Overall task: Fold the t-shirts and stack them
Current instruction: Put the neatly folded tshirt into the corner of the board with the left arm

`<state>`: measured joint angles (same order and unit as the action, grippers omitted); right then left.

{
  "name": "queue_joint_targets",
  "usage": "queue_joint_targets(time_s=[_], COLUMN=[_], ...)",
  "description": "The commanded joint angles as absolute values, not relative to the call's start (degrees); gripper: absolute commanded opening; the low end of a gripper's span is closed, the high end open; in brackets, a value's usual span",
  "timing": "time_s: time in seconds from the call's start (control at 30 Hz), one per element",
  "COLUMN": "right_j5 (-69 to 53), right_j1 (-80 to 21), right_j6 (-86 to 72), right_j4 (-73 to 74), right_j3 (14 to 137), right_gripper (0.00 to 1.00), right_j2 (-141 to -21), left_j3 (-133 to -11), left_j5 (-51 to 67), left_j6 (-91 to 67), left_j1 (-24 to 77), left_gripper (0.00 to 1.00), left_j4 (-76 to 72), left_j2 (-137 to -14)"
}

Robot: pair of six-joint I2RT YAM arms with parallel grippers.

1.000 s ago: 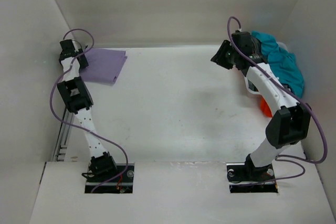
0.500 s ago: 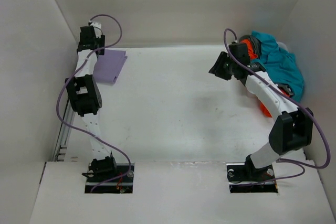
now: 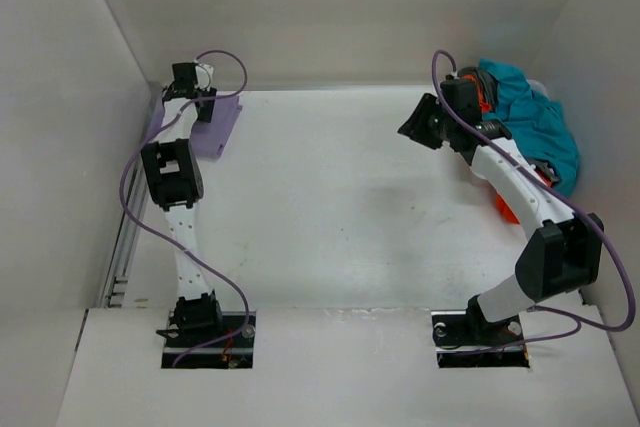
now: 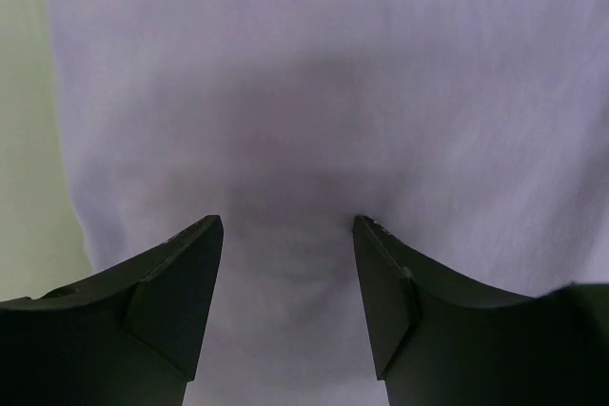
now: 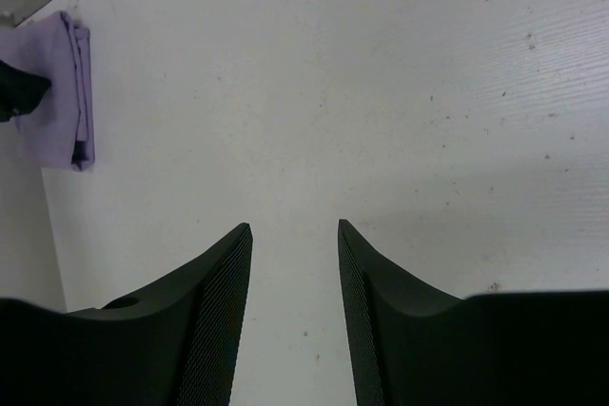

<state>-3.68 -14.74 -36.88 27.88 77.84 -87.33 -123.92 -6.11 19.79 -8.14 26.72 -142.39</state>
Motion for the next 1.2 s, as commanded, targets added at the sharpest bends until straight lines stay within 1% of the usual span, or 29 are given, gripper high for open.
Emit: queue_joint_targets(time_s=[0.0,0.17,0.5,0.63,0.7,0.77,0.83,1.0,1.17], right_j5=[-4.92,-5.1,-5.1,-4.84,-4.22,-2.56,0.95,12.02,17.04], right_j1=[-15.07,-15.16,-15.16,-15.16,-15.16,-14.2,-11.48,-2.96,6.09], right_j6=[-37.44,-37.53,-37.18,-36.74,-35.95,-34.81,-33.93,-30.16,-26.19], right_j4=[25.84,27.07,30.93,31.9,32.17,32.78,35.4,40.16,40.17], right_j3=[80.85,83.75,89.38,90.88,91.75,92.63,93.6,93.43,90.89], right_gripper=[0.46,0.48,0.48,0.48,0.49,0.5,0.52,0.6,0.61], right_j2=[-87.53,-89.38,-92.63,-92.64,-91.94,-90.8,-89.65,-88.24,-88.25], left_j3=[-131.55,-138.51,-142.12,-141.51,-139.85,-136.25,-133.17,-127.46,-118.67], left_j5=[-3.69,-2.11,-0.79,-0.7,-0.79,-0.7,-0.62,1.23,3.69], left_j6=[20.04,21.61,24.87,25.93,26.36,27.15,28.47,28.21,27.25], left_j1=[-7.87,-7.87,-8.04,-8.22,-8.22,-8.22,-8.13,-8.48,-8.05], left_gripper=[0.56,0.6,0.64,0.66,0.69,0.73,0.77,0.81,0.83], left_j4=[29.35,26.47,17.85,14.86,13.63,10.83,8.62,7.74,6.77], left_j2=[-147.9,-153.62,-158.02,-157.42,-155.32,-151.37,-147.41,-137.05,-126.58])
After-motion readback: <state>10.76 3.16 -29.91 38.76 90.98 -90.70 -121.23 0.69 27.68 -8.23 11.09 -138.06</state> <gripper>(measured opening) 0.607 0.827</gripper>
